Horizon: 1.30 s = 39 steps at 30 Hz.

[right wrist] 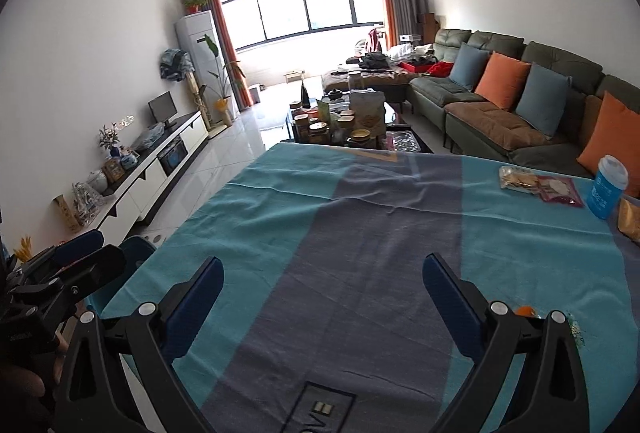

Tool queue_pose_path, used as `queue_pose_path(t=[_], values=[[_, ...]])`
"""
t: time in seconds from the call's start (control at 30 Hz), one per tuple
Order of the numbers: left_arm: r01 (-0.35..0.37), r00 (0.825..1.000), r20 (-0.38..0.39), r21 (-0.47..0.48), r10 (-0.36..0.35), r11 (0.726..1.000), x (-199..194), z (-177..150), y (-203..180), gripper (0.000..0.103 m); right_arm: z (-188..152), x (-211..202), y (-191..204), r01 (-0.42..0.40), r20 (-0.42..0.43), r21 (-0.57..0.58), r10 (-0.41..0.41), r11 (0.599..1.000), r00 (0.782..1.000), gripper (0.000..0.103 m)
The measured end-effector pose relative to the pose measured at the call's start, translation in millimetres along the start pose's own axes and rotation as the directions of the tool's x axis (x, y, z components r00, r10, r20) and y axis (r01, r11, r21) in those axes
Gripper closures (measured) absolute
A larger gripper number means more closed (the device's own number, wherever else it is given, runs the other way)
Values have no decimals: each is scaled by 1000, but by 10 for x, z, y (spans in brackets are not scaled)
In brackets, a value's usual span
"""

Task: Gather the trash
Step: 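Move both empty tools back over the table, then grasp the clear green-printed wrapper with the right tool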

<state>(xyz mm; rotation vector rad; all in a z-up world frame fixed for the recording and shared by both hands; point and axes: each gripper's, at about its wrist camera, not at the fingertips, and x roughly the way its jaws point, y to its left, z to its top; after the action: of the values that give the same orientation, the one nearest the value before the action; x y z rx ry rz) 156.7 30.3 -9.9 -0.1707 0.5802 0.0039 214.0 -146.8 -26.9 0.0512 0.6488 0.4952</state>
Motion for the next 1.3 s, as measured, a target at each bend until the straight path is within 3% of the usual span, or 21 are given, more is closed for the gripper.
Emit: queue_pose_path(t=[0.57, 0.73, 0.9, 1.13, 1.3], values=[[113, 991, -77, 91, -106, 989, 406, -87, -573, 6, -293, -323, -626, 160, 2, 78, -161, 984, 987, 7], [160, 985, -92, 139, -148, 977, 591, -98, -903, 6, -426, -569, -974, 242, 25, 137, -247, 961, 969, 7], [211, 973, -130, 186, -188, 960, 821, -139, -1271, 6, -579, -672, -1362, 312, -5, 203, -317, 928, 948, 7], [251, 960, -193, 266, -204, 931, 1206, -231, -1710, 6, -694, -525, -1567, 322, -68, 212, -315, 923, 947, 7], [229, 957, -240, 270, -165, 935, 1493, -220, -1790, 6, -677, -373, -1591, 288, -98, 199, -273, 937, 957, 9]])
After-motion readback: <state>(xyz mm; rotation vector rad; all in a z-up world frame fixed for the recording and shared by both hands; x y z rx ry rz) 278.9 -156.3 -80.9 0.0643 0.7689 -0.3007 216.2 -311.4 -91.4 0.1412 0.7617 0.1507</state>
